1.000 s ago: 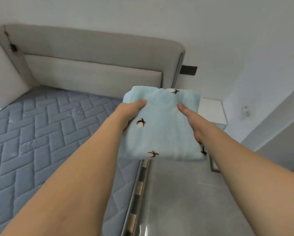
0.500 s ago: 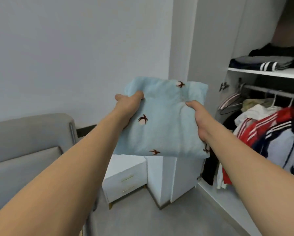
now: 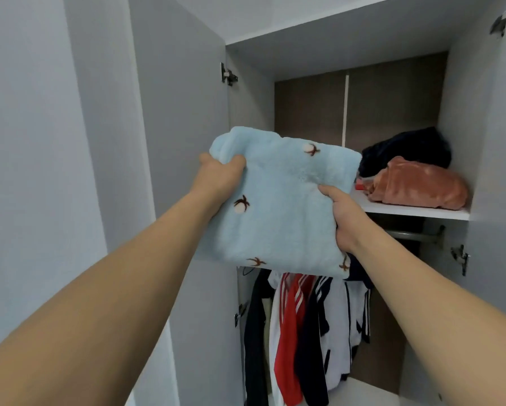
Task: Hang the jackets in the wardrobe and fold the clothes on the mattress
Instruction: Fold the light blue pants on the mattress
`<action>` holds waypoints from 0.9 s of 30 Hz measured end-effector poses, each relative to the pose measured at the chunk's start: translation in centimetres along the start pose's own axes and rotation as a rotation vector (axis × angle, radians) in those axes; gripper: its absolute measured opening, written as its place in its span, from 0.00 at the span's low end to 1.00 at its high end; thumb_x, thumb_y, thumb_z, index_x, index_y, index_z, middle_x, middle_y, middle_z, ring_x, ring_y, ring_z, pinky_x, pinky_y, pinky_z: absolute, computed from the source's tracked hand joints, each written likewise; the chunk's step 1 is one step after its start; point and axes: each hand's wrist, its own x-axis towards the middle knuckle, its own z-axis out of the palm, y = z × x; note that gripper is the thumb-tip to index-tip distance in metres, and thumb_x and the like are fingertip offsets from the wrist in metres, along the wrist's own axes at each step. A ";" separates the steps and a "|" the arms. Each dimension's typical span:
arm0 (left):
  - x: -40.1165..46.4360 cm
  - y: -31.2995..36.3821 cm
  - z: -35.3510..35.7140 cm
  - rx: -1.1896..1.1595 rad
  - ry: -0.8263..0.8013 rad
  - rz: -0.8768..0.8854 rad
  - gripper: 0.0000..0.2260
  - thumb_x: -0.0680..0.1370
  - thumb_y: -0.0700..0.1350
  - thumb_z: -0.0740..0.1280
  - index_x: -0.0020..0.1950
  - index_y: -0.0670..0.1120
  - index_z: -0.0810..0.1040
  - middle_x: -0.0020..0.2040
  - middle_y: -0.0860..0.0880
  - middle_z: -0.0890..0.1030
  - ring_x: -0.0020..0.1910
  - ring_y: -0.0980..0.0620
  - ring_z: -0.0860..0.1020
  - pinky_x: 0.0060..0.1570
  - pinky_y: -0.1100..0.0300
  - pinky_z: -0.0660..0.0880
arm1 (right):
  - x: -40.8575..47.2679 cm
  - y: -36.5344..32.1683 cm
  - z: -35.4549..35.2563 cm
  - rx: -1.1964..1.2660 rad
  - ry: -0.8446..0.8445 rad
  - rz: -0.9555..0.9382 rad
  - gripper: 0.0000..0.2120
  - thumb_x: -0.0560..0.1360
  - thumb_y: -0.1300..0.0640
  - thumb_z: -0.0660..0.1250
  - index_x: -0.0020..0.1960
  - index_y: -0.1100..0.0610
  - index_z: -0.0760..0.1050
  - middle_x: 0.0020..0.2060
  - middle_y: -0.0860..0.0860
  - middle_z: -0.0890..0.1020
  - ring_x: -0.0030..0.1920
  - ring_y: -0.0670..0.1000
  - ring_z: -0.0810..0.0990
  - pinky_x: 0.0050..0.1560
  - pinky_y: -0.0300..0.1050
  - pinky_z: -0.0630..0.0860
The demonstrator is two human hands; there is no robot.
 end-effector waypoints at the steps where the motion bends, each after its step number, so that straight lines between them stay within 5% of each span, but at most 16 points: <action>1: 2.1 0.6 1.2 -0.001 -0.013 0.019 0.31 0.74 0.59 0.63 0.72 0.49 0.58 0.47 0.55 0.71 0.44 0.52 0.75 0.35 0.56 0.70 | 2.0 -0.9 -0.4 0.005 0.005 -0.031 0.15 0.78 0.49 0.66 0.60 0.54 0.80 0.50 0.54 0.86 0.50 0.57 0.85 0.50 0.53 0.80; 4: 8.8 2.9 4.1 -0.007 -0.031 0.068 0.31 0.75 0.58 0.63 0.73 0.48 0.57 0.47 0.55 0.71 0.43 0.52 0.75 0.34 0.57 0.69 | 7.9 -4.4 -0.6 -0.003 0.043 -0.103 0.14 0.78 0.49 0.66 0.60 0.55 0.80 0.50 0.54 0.86 0.50 0.58 0.85 0.53 0.56 0.80; 7: 15.6 5.1 6.1 -0.012 -0.018 0.114 0.32 0.76 0.56 0.64 0.75 0.47 0.57 0.48 0.54 0.71 0.42 0.53 0.74 0.33 0.58 0.68 | 13.7 -8.0 0.6 -0.022 0.069 -0.167 0.14 0.78 0.47 0.67 0.57 0.56 0.80 0.48 0.54 0.86 0.45 0.57 0.86 0.45 0.55 0.83; 12: 26.1 6.9 9.3 0.064 -0.054 0.152 0.32 0.78 0.52 0.65 0.78 0.45 0.56 0.58 0.48 0.69 0.52 0.45 0.72 0.49 0.53 0.69 | 22.7 -10.9 2.8 -0.074 0.164 -0.215 0.22 0.79 0.43 0.64 0.65 0.58 0.75 0.52 0.54 0.84 0.50 0.58 0.84 0.54 0.58 0.80; 14: 30.2 7.8 10.6 0.098 -0.063 0.186 0.32 0.78 0.52 0.66 0.77 0.44 0.57 0.61 0.49 0.70 0.53 0.46 0.71 0.50 0.55 0.68 | 26.2 -11.9 3.4 -0.075 0.188 -0.233 0.22 0.80 0.44 0.63 0.66 0.58 0.73 0.53 0.54 0.83 0.49 0.57 0.83 0.49 0.55 0.81; 17: 36.1 8.8 12.2 0.180 -0.072 0.209 0.31 0.78 0.53 0.66 0.77 0.43 0.61 0.67 0.44 0.73 0.46 0.48 0.75 0.44 0.58 0.70 | 31.5 -13.4 4.3 -0.058 0.201 -0.277 0.20 0.81 0.46 0.62 0.67 0.57 0.72 0.54 0.54 0.82 0.46 0.55 0.83 0.38 0.50 0.80; 19: 39.5 8.7 13.2 0.256 -0.098 0.209 0.28 0.80 0.54 0.65 0.75 0.42 0.65 0.63 0.44 0.76 0.36 0.51 0.74 0.34 0.58 0.69 | 35.0 -13.7 5.0 -0.077 0.223 -0.284 0.19 0.82 0.48 0.60 0.68 0.57 0.72 0.53 0.53 0.82 0.44 0.54 0.82 0.35 0.49 0.79; 24: 47.1 4.4 16.1 0.355 -0.365 0.040 0.15 0.82 0.51 0.61 0.62 0.42 0.72 0.39 0.44 0.85 0.36 0.46 0.81 0.38 0.55 0.74 | 43.0 -10.9 5.7 -0.241 0.292 -0.209 0.15 0.84 0.57 0.55 0.68 0.60 0.71 0.53 0.55 0.81 0.49 0.56 0.81 0.48 0.49 0.78; 27: 49.9 -0.2 19.5 0.622 -0.452 0.060 0.10 0.82 0.48 0.61 0.56 0.42 0.73 0.47 0.44 0.80 0.38 0.45 0.78 0.40 0.55 0.73 | 46.8 -7.2 4.7 -0.476 0.304 -0.057 0.18 0.83 0.63 0.53 0.71 0.66 0.68 0.61 0.61 0.78 0.59 0.61 0.78 0.63 0.53 0.74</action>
